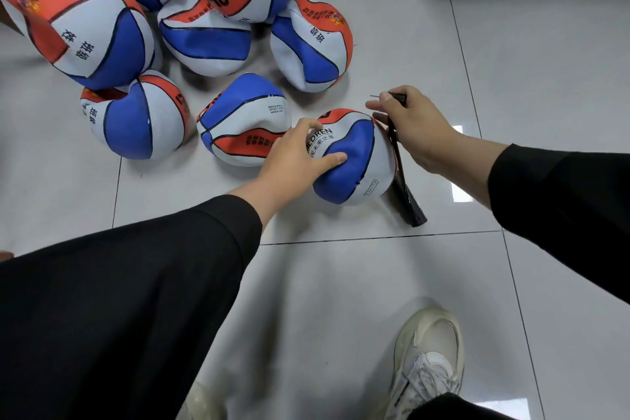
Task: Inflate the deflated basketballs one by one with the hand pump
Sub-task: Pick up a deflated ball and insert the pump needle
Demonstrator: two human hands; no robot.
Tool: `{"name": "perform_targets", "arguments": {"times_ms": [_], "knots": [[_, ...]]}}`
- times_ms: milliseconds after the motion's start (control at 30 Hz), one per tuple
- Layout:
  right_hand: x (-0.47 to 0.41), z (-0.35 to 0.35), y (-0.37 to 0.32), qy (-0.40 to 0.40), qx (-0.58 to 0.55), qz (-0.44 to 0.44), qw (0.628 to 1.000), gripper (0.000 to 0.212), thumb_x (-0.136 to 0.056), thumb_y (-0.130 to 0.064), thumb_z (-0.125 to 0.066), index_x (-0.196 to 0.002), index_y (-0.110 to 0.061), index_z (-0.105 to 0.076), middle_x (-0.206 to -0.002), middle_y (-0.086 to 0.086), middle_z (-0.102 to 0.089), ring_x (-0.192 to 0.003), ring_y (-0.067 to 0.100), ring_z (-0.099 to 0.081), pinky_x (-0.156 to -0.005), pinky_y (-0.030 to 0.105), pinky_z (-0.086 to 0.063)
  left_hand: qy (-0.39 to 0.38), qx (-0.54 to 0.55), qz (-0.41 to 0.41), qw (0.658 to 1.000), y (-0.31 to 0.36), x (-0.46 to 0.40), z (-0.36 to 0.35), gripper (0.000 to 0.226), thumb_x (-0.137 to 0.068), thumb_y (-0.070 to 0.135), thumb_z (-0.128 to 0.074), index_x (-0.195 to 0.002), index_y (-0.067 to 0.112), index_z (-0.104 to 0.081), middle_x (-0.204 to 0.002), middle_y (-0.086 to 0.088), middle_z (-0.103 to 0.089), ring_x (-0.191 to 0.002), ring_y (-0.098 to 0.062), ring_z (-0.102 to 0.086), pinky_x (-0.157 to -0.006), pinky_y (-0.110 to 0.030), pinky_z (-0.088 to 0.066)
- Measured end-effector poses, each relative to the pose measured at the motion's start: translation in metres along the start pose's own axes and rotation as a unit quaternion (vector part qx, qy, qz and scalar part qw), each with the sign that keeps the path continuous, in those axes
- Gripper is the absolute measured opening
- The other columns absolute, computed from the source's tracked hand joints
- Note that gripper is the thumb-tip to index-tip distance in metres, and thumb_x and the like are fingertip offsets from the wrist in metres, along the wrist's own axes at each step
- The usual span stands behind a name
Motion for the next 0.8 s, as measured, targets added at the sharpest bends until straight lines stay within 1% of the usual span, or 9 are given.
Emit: {"name": "perform_targets", "arguments": {"times_ms": [133,233,300,367,433,533,633,733,800], "knots": [[0.001,0.013,-0.003,0.046,0.033,0.02,0.998,0.022,-0.103,-0.042,-0.049,-0.112,-0.023,-0.053,-0.121,-0.009,-0.069,-0.117,0.014,-0.064,-0.107,0.044,-0.049,0.012,0.015,0.049,0.999,0.003,-0.008,0.0,0.061,-0.09,0.055,-0.072,-0.14,0.028,-0.048,-0.133,-0.002,-0.059,-0.121,-0.026,-0.058,-0.104,-0.044,-0.05],[0.005,0.017,0.004,0.048,0.037,-0.002,0.998,0.024,-0.102,-0.047,-0.05,-0.112,-0.025,-0.053,-0.119,-0.011,-0.069,-0.112,0.014,-0.066,-0.101,0.049,-0.053,0.001,0.109,0.106,0.988,-0.004,-0.014,-0.003,0.064,-0.1,0.054,-0.059,-0.153,0.025,-0.036,-0.143,-0.001,-0.055,-0.127,-0.024,-0.057,-0.1,-0.036,-0.049],[0.009,0.014,0.011,0.037,0.038,-0.016,0.998,0.031,-0.095,-0.053,-0.053,-0.11,-0.026,-0.056,-0.115,-0.008,-0.069,-0.104,0.016,-0.067,-0.095,0.055,-0.056,-0.052,0.171,0.116,0.977,-0.007,-0.011,-0.013,0.088,-0.093,0.057,-0.069,-0.161,0.028,-0.021,-0.152,0.006,-0.045,-0.132,-0.018,-0.051,-0.102,-0.035,-0.047],[0.014,0.011,0.016,0.031,0.026,-0.03,0.999,0.034,-0.097,-0.05,-0.055,-0.114,-0.021,-0.057,-0.112,-0.004,-0.066,-0.097,0.021,-0.066,-0.089,0.059,-0.058,-0.073,0.124,0.083,0.986,-0.01,-0.008,-0.018,0.125,-0.065,0.069,-0.087,-0.16,0.039,-0.013,-0.158,0.008,-0.034,-0.142,-0.016,-0.042,-0.111,-0.041,-0.045],[0.018,0.009,0.017,0.035,0.018,-0.038,0.999,0.034,-0.102,-0.045,-0.052,-0.119,-0.016,-0.055,-0.117,-0.001,-0.065,-0.103,0.028,-0.067,-0.084,0.059,-0.06,-0.041,0.07,0.047,0.996,-0.01,-0.004,-0.016,0.14,-0.049,0.071,-0.09,-0.161,0.039,-0.012,-0.161,0.008,-0.027,-0.149,-0.015,-0.031,-0.119,-0.043,-0.039],[0.02,0.012,0.004,0.035,0.029,-0.035,0.998,0.032,-0.105,-0.044,-0.048,-0.12,-0.017,-0.053,-0.121,0.0,-0.064,-0.107,0.028,-0.067,-0.082,0.055,-0.062,0.032,0.056,0.017,0.998,0.002,0.008,0.0,0.115,-0.059,0.068,-0.084,-0.156,0.043,-0.027,-0.153,0.01,-0.04,-0.14,-0.011,-0.042,-0.113,-0.041,-0.046],[0.026,0.008,-0.004,-0.004,0.029,-0.05,0.998,0.032,-0.107,-0.042,-0.045,-0.123,-0.016,-0.051,-0.121,0.002,-0.065,-0.106,0.029,-0.068,-0.079,0.047,-0.063,0.057,0.001,0.029,0.998,0.001,0.029,0.013,0.098,-0.072,0.072,-0.076,-0.154,0.046,-0.03,-0.149,0.007,-0.045,-0.13,-0.015,-0.052,-0.103,-0.037,-0.048],[0.04,-0.007,0.002,-0.056,0.034,-0.08,0.995,0.031,-0.108,-0.04,-0.045,-0.124,-0.014,-0.052,-0.123,0.008,-0.062,-0.103,0.031,-0.069,-0.075,0.039,-0.064,0.035,-0.072,0.047,0.996,-0.009,0.043,0.013,0.097,-0.077,0.076,-0.069,-0.156,0.041,-0.026,-0.148,0.002,-0.044,-0.13,-0.021,-0.053,-0.099,-0.038,-0.046],[0.049,-0.019,0.013,-0.085,0.035,-0.097,0.991,0.029,-0.108,-0.039,-0.045,-0.121,-0.015,-0.053,-0.127,0.008,-0.061,-0.104,0.029,-0.068,-0.08,0.043,-0.064,0.014,-0.108,0.032,0.994,-0.011,0.045,0.007,0.108,-0.076,0.077,-0.069,-0.162,0.032,-0.021,-0.156,0.001,-0.036,-0.142,-0.022,-0.041,-0.108,-0.038,-0.041]]}}
Point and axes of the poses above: each hand's wrist, its own x-axis away from the middle knuckle, its own z-axis out of the back of the hand, y = z × x, the point moved 10 cm from there along -x, towards the middle knuckle
